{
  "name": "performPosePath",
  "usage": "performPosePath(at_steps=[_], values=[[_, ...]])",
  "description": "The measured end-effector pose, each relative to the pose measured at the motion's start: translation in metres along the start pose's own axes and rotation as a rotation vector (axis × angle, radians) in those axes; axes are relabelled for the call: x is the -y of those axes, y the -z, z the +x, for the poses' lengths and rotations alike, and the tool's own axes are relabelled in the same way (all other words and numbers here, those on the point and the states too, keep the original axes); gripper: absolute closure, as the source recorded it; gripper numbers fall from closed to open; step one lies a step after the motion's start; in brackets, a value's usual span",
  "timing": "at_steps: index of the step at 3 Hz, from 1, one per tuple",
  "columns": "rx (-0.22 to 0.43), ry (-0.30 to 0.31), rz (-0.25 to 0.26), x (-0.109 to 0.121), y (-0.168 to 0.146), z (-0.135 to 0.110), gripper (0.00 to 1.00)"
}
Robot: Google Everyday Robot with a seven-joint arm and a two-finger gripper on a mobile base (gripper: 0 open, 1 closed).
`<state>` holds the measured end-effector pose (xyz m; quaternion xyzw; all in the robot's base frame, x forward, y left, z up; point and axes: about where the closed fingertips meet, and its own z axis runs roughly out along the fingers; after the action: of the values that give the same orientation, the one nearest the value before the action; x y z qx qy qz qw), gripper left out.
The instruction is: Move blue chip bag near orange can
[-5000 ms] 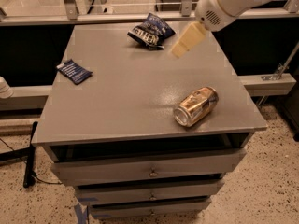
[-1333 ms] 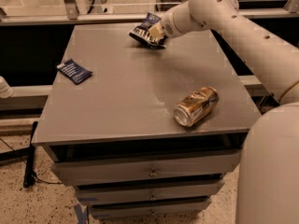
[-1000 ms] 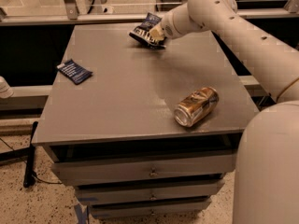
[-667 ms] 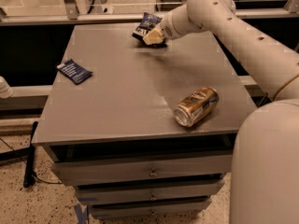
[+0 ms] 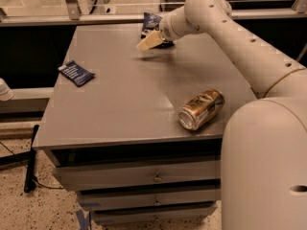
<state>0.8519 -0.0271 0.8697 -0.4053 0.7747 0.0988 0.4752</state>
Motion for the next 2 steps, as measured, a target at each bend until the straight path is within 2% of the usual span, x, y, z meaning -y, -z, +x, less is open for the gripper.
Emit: performPosePath(at_steps=[1,2], values=[[0.007,0.012,0.012,-0.0004,-0.0049,0.0013,0.16],[0.014,0.023,0.022,-0.0003,-0.0057,0.0034,0.41]])
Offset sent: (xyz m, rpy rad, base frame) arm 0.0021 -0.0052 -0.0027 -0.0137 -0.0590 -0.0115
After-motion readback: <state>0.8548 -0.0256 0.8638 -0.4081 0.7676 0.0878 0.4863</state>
